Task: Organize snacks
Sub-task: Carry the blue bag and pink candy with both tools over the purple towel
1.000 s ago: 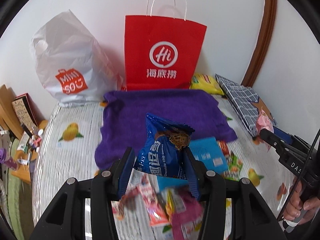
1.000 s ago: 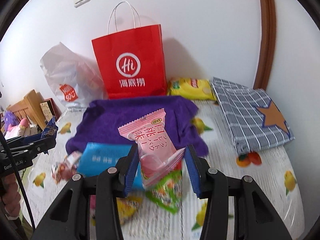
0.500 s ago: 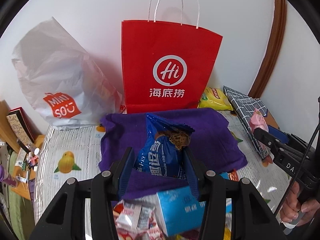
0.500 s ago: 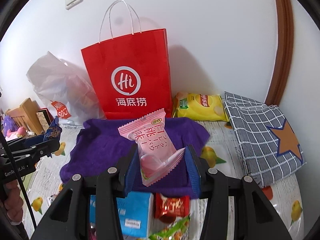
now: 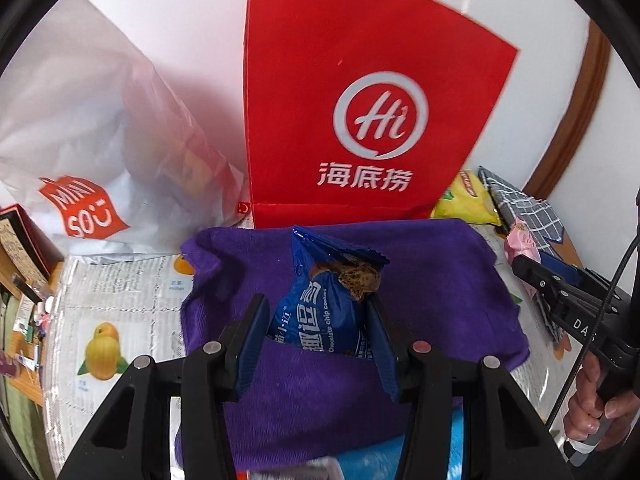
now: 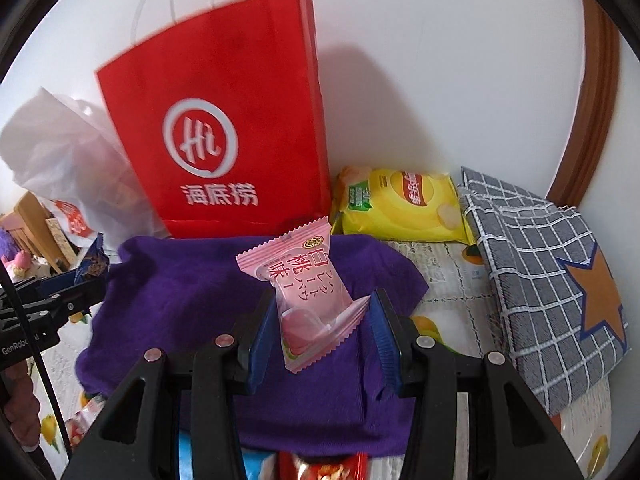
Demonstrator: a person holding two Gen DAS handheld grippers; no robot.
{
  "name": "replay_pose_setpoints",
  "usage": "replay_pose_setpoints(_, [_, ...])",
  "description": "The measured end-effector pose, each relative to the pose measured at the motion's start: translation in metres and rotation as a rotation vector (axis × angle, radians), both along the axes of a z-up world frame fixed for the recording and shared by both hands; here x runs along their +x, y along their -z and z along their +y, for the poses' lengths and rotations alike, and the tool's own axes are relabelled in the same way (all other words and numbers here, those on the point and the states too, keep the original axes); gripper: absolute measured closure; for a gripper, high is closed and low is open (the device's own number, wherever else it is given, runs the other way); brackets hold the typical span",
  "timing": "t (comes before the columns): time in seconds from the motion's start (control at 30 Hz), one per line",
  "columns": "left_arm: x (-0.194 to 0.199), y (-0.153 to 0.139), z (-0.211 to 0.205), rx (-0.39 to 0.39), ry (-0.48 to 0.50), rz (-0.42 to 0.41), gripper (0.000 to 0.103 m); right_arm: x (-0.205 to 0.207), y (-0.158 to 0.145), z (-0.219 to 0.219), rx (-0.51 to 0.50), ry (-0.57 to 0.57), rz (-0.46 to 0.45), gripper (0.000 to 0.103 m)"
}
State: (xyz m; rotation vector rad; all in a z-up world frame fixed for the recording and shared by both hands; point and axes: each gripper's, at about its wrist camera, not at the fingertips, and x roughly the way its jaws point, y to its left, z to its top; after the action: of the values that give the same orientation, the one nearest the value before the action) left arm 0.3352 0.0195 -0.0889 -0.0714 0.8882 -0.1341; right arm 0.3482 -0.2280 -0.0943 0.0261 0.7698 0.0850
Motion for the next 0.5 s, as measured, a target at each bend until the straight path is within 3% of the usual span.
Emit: replay_pose_setpoints(0.5, [0.052,0.052,0.003,0.020,-0.005,0.123,0.056,0.061,0.048,0.006,0.004,-0.022,0.118,0.057])
